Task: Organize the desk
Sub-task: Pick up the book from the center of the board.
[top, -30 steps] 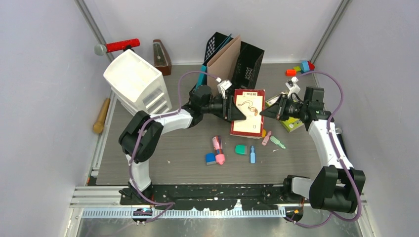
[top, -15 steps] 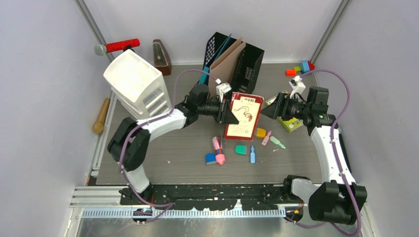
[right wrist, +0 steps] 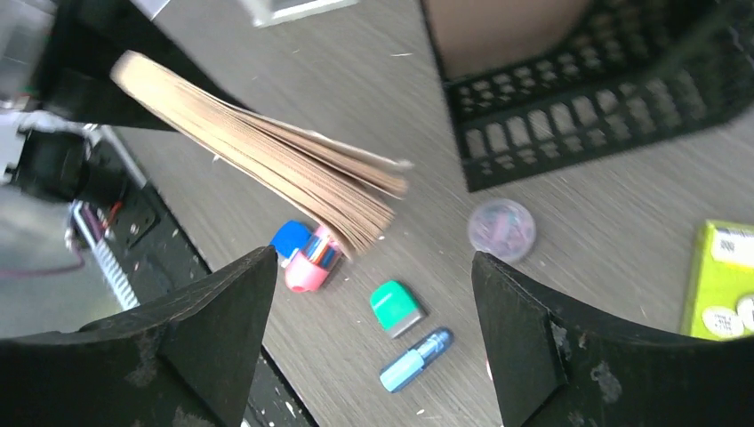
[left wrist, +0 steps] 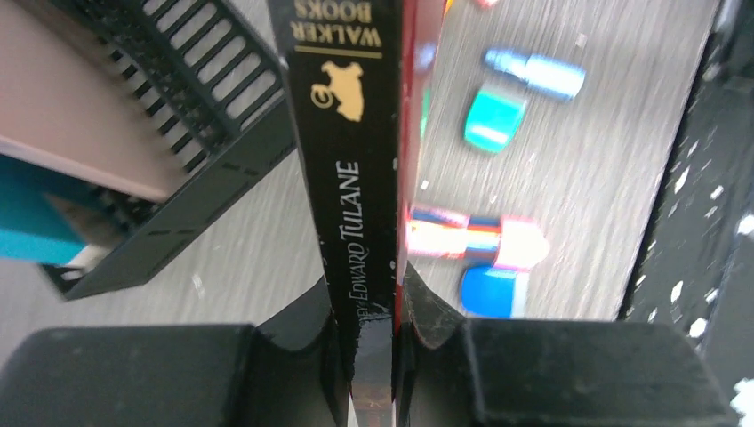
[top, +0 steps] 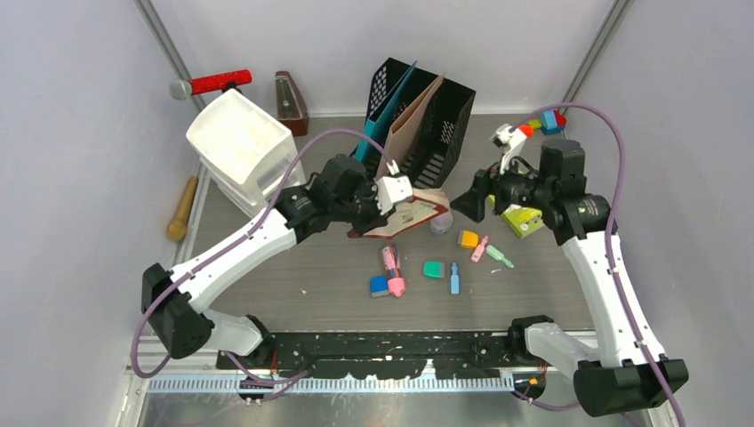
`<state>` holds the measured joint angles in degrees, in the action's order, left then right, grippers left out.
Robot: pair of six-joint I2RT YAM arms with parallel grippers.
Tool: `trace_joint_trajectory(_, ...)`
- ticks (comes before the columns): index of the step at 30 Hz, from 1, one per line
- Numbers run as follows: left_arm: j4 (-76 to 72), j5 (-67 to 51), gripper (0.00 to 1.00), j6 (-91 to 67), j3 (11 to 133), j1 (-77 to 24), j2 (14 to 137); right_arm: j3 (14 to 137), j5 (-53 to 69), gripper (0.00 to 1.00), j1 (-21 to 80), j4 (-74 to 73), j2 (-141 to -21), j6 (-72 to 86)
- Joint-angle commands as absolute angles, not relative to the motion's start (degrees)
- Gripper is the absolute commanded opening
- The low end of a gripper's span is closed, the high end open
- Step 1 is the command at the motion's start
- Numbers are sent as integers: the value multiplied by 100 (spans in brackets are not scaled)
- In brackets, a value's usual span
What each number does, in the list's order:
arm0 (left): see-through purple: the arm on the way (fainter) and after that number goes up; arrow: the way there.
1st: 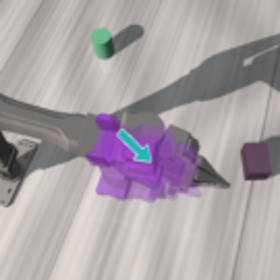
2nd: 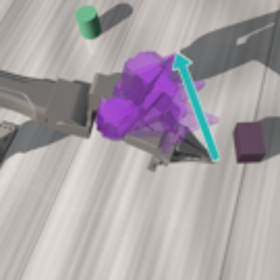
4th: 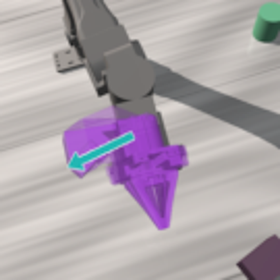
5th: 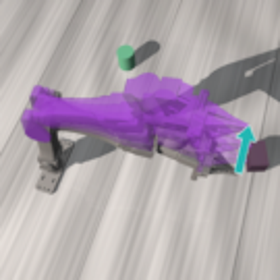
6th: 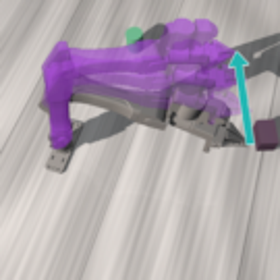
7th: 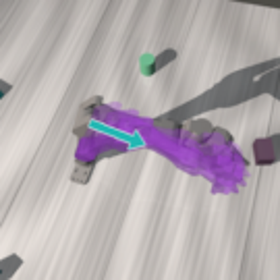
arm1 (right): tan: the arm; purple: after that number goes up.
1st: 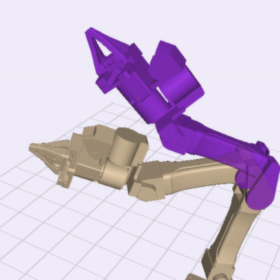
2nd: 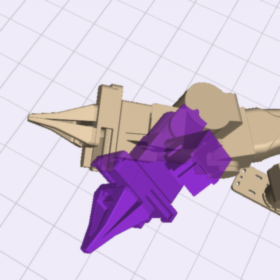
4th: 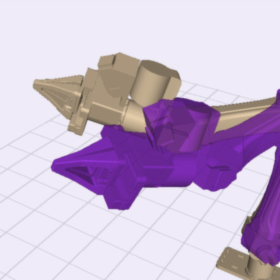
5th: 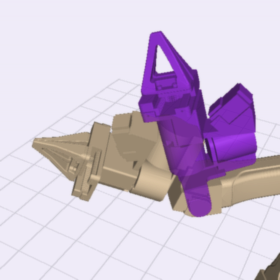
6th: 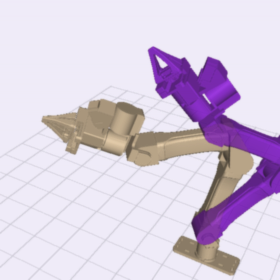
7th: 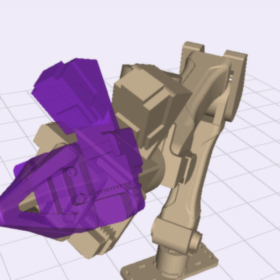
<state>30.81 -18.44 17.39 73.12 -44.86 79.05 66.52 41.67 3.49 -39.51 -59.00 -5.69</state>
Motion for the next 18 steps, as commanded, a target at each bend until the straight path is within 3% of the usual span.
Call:
trace_joint_trajectory(1,4197,-724,0,3254,7612,-4721,7529,7005,3948,87,1209,-4238,-5768,-1155)
trace_joint_trajectory(7,4616,-761,0,3589,7728,-4789,7271,7231,4172,87,1787,-4753,-6020,-1796)
trace_joint_trajectory(18,5187,-1998,0,3944,7789,-4800,7240,6505,3899,87,3039,-4115,-6027,-2330)
